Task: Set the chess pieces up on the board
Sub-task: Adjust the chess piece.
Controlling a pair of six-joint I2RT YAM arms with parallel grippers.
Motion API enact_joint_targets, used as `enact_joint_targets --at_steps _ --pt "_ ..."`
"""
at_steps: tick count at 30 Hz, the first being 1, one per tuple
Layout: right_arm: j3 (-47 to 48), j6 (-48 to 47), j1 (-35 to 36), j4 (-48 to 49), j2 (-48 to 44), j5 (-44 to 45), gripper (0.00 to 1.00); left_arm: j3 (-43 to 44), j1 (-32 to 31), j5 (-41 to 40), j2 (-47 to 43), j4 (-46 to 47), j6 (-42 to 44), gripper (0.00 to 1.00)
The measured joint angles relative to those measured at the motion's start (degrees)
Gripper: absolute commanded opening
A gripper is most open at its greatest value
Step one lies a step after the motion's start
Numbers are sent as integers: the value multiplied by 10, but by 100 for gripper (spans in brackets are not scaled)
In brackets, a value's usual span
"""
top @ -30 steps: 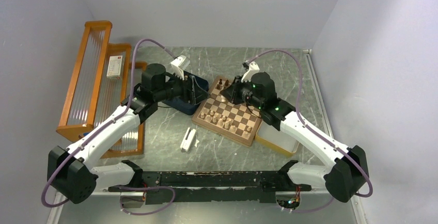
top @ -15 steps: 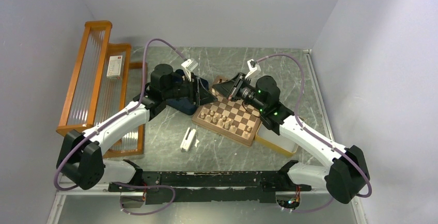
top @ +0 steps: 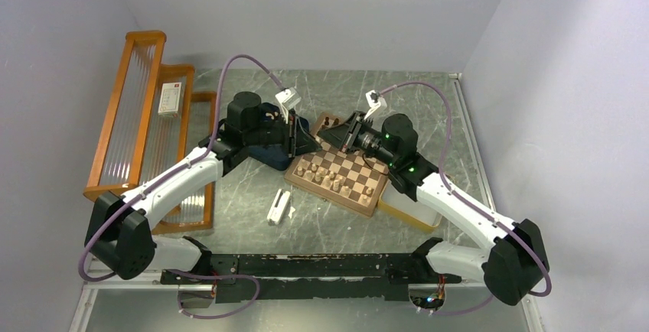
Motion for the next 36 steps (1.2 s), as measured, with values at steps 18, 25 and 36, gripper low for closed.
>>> enact_joint_targets --at_steps 18,25,36 --pt "49 -123 -38 -156 -9 -143 1 3 -11 23 -13 -68 204 5" --pt "57 -148 -42 -191 2 -160 14 3 -11 25 1 -82 226 5" --pt "57 -146 -49 -214 3 -191 27 3 -6 4 13 -89 240 5"
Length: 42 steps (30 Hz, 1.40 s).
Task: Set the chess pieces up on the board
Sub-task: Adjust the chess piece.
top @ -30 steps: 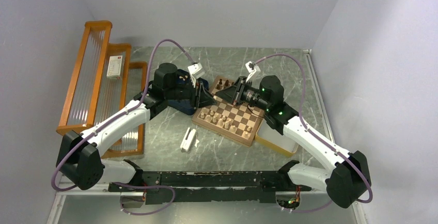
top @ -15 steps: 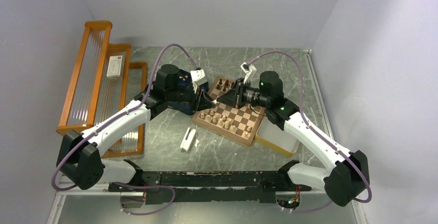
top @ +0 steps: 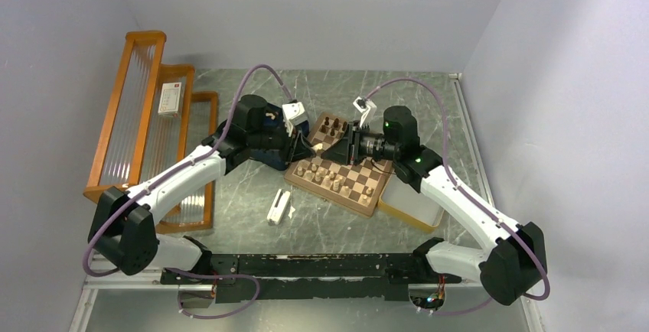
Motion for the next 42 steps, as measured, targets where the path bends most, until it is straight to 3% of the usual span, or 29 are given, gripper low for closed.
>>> enact_joint_targets --at_steps 4,17,24,38,42 --pt "0 4 2 0 2 -24 36 0 9 -20 10 -1 5 5" --pt "7 -1 1 -11 35 2 46 0 10 -14 12 -3 13 5" --pt "13 2 1 -1 62 -2 47 -9 10 7 8 3 13 5" --pt "23 16 -5 21 82 -8 23 -12 8 32 8 5 23 5" --pt "23 17 -5 27 82 -14 6 -13 8 33 8 5 26 5"
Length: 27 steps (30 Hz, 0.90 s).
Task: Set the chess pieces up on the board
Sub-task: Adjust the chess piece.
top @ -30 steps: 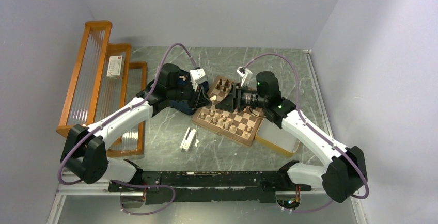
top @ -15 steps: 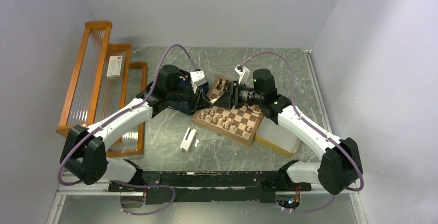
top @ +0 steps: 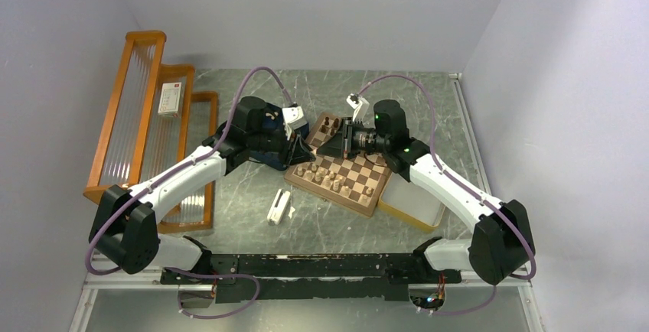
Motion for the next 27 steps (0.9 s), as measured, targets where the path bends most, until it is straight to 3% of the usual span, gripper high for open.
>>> enact_joint_targets --at_steps 3,6,8,11,15,27 --pt "0 -1 -1 2 0 -2 0 -1 0 1 0 0 0 17" --pt "-3 -2 -2 7 0 -2 0 0 0 -1 0 0 1 36" --pt "-5 -4 -3 8 0 -1 0 0 -1 -6 0 -1 2 60" --pt "-7 -11 -5 3 -3 13 0 0 -1 -16 0 -6 4 87" --pt "-10 -30 -12 -38 -25 66 0 1 -2 -31 0 -17 1 97" --pt "3 -62 -13 -248 -116 281 0 27 -2 -136 -10 -60 -33 97"
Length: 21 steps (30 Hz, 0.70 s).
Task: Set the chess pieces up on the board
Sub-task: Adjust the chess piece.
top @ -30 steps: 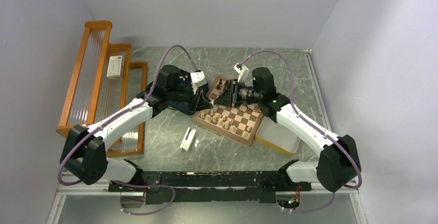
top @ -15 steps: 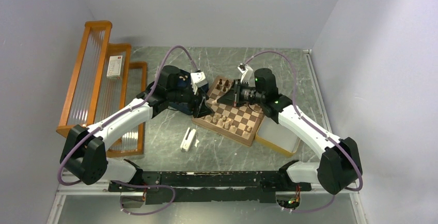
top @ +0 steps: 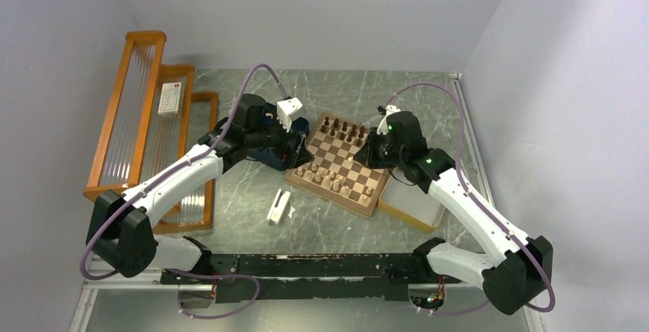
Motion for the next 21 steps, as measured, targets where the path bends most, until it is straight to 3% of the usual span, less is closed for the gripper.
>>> enact_joint_targets --at_steps 5,9,21 --pt "1 2 16 -80 -1 71 0 8 0 -67 -14 -40 -16 98" --pt "1 17 70 -119 0 124 0 13 0 -119 -19 -70 -17 98" --pt "1 76 145 -169 31 216 0 -16 0 -279 -98 -104 -10 98"
